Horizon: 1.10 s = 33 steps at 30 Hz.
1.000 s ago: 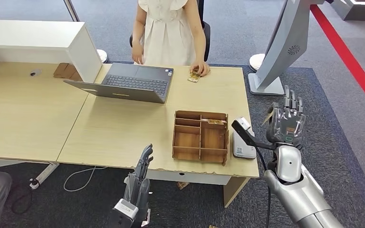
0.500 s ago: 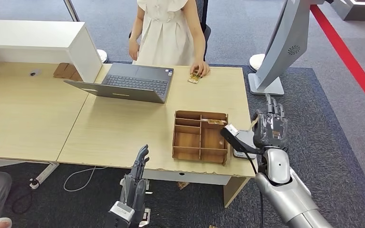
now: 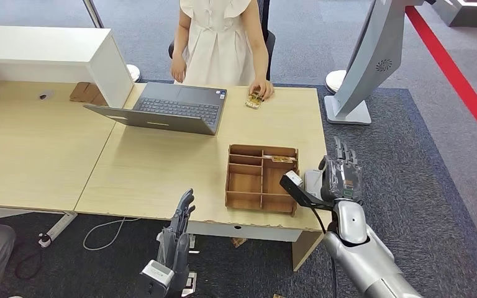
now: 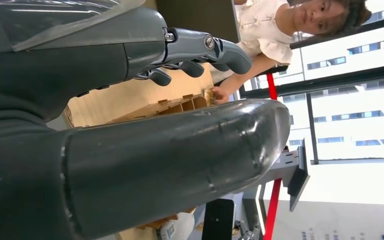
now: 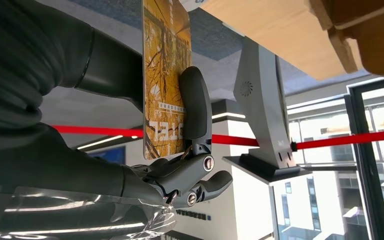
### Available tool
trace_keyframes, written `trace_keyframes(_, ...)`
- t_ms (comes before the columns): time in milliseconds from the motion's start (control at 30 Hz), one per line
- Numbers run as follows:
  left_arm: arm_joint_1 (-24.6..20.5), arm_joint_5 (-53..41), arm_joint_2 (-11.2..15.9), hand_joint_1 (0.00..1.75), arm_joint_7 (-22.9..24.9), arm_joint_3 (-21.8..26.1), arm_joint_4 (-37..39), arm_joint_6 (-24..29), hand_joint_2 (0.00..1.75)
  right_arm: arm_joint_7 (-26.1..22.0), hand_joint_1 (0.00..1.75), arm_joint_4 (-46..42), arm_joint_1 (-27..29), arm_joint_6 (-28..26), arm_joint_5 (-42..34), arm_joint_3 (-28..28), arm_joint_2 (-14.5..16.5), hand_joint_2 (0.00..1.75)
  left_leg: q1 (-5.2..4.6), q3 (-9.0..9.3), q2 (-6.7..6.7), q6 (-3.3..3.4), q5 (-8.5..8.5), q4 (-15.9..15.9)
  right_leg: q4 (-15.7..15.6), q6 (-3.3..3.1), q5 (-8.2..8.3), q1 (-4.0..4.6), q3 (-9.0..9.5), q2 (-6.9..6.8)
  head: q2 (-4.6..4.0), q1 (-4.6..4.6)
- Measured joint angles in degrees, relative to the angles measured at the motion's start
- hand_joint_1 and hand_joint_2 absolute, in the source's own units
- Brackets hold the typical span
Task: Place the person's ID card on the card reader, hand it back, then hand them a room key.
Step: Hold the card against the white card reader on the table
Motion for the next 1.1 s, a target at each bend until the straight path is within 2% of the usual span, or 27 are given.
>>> trace_keyframes(467,-0.15,0.22,0.0,0.0,-0.65,-0.16,0.02,0.0,0.0,0.04,1.75,3.71,-0.36,-0.01,-1.78,0.81,0.07,1.75,0.0,0.01,0.0,0.0,0.0,0.0,0.0,0.0,0.0,0.0,0.0,0.0,0.01,0.01)
trace_keyframes(667,0.09,-1.09,0.0,0.0,-0.85,0.16,0.02,0.01,0.0,-1.55,1.75,6.27,-0.79,-0.01,-3.22,1.01,0.8,1.75,0.0,0.0,0.0,0.0,0.0,0.0,0.01,0.0,0.0,0.0,0.0,0.0,0.0,0.01)
trace_keyframes(1100,0.19,-1.28,0.0,0.0,-0.86,0.33,0.02,0.01,0.0,-1.79,1.75,9.25,-1.21,-0.1,-3.26,1.25,1.89,1.75,0.0,0.01,0.0,0.0,0.0,0.0,0.01,0.0,0.0,0.0,0.01,0.0,0.0,0.01)
